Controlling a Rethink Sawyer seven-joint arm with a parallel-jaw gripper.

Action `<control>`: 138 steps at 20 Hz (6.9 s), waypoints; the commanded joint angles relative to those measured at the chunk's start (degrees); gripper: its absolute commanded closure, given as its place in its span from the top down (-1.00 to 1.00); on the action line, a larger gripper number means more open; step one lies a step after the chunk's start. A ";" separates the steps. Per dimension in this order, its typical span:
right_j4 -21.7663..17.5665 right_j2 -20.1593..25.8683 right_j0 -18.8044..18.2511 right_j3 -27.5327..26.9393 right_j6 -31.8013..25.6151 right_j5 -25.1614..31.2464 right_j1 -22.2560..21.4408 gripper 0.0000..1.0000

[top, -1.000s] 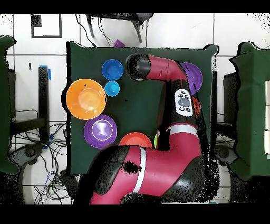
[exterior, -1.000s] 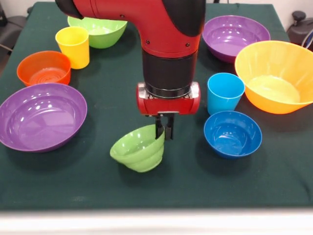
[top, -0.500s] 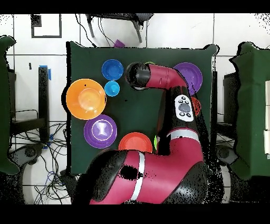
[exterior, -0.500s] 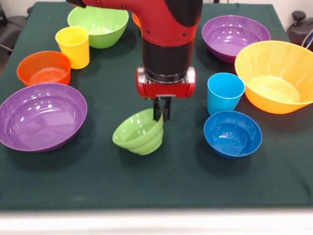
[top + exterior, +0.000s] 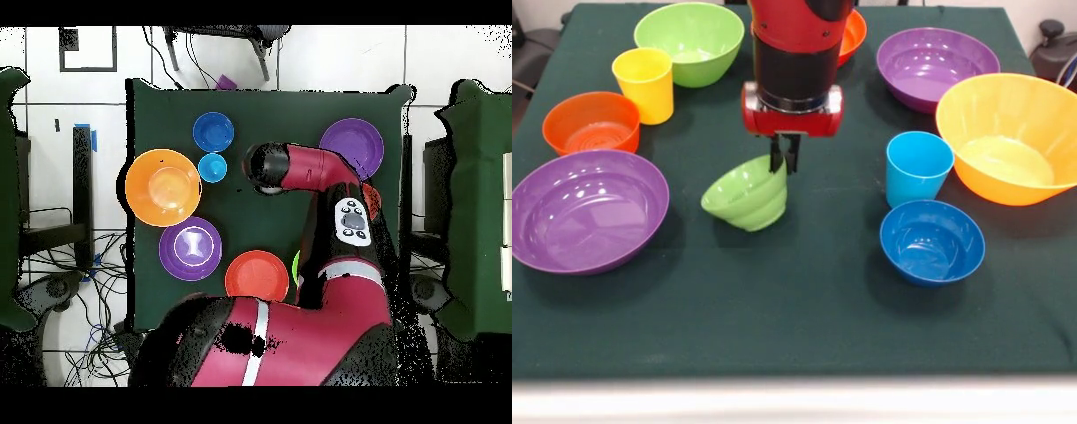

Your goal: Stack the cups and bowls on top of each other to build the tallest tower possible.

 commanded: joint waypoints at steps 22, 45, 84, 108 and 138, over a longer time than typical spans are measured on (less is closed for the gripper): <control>-0.91 -6.47 2.66 38.43 14.68 -17.75 -8.80 -1.00; -0.25 8.27 -4.51 27.71 12.47 -32.96 1.31 -1.00; 6.56 -0.33 7.14 19.99 14.62 -9.98 -9.00 1.00; 12.75 -1.59 11.32 12.24 18.11 -8.25 -4.79 1.00; 16.02 -2.13 13.53 8.98 19.90 -9.61 -0.71 1.00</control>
